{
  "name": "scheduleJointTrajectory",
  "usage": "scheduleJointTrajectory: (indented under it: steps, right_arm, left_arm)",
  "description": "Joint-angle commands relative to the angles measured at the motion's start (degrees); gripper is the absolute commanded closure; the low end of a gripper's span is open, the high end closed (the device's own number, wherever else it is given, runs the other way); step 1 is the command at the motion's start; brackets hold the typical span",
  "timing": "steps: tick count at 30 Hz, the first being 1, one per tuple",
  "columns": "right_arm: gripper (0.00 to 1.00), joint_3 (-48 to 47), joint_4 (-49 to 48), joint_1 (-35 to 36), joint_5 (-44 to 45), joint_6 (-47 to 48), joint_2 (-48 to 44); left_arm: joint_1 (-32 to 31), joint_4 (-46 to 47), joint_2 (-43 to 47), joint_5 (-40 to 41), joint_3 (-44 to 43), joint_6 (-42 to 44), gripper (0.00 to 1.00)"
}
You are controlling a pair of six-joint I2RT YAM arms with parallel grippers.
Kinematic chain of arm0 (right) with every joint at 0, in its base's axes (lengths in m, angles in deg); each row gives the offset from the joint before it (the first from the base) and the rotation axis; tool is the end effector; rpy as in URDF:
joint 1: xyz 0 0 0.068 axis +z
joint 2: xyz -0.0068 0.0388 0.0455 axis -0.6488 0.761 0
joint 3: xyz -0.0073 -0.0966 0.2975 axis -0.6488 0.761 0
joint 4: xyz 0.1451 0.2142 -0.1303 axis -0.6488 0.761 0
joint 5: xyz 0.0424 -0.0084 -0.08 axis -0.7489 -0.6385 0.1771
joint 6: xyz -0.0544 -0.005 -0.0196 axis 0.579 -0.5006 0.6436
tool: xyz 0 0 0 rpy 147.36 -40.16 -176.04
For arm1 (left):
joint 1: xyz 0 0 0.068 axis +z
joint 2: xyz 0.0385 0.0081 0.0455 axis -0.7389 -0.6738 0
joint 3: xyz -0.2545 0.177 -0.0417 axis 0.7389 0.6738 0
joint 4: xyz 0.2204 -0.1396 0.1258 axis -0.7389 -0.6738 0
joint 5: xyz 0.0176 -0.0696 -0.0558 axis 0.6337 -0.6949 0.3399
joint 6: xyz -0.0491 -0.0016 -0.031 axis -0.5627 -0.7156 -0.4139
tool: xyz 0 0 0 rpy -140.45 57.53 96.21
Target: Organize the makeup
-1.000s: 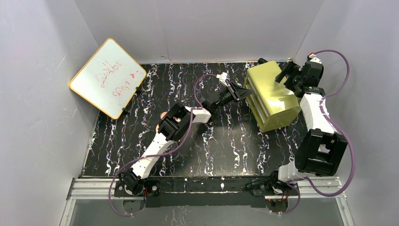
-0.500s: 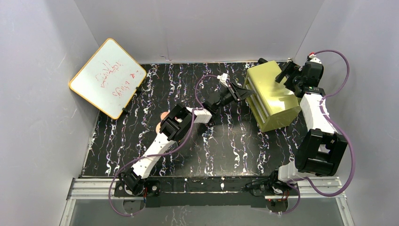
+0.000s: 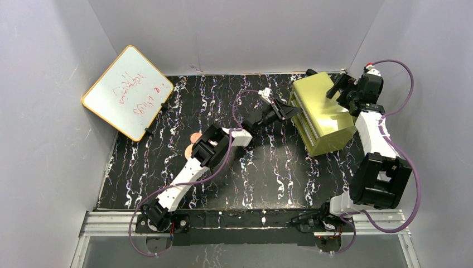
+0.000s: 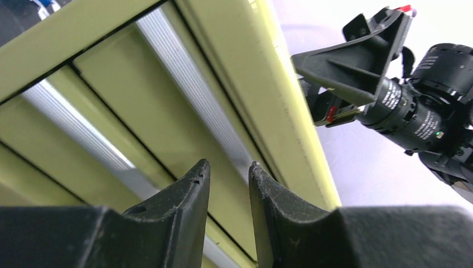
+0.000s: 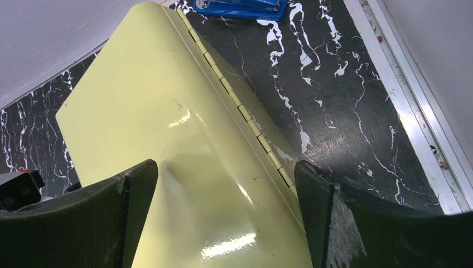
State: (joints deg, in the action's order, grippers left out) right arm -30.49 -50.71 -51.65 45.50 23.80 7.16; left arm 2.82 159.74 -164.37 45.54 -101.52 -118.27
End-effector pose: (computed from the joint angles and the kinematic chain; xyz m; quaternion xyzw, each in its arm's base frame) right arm 0.3671 -0.0698 0.3455 0.2135 0.8212 0.0686 0.5247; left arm 0.4362 -0.4519 0.1197 0.0092 0.5350 -0.7607 0.3675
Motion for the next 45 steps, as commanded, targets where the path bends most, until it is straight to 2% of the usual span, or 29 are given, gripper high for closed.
scheduleJointTrajectory:
  steps: [1,22,25,27,30,32,41,45]
  right_arm:
    - [0.00,0.19,-1.67,-0.19,-1.16,0.76,-0.41]
    - [0.00,-0.18,-1.60,-0.18,-1.44,1.01,0.26]
    - [0.00,0.00,-1.69,-0.18,-1.58,1.01,0.30]
    - [0.00,0.00,-1.65,-0.14,-1.57,1.07,0.30]
    - [0.00,0.00,-1.66,-0.14,-1.59,1.09,0.30]
    - [0.00,0.00,-1.70,-0.18,-1.62,1.07,0.23]
    - [0.00,-0.08,-1.53,-0.14,-2.29,0.98,0.30]
    - [0.00,0.01,-1.54,-0.14,-2.49,0.94,0.29]
  left_arm:
    - [0.08,1.55,0.63,0.71,-2.94,0.18,0.70]
    - [-0.86,0.14,-5.21,3.21,-12.55,-1.94,0.70]
    - [-0.96,0.23,-5.65,3.56,-13.86,-2.16,0.73]
    - [-0.96,0.19,-5.30,3.53,-13.84,-2.04,0.81]
    - [-0.82,0.15,-3.86,3.15,-12.12,-1.25,0.93]
    - [-0.41,0.18,-2.34,3.08,-9.80,-0.75,0.95]
    - [2.54,0.80,4.72,1.21,0.96,1.07,0.98]
    - [3.14,1.49,4.98,1.13,1.50,0.85,0.96]
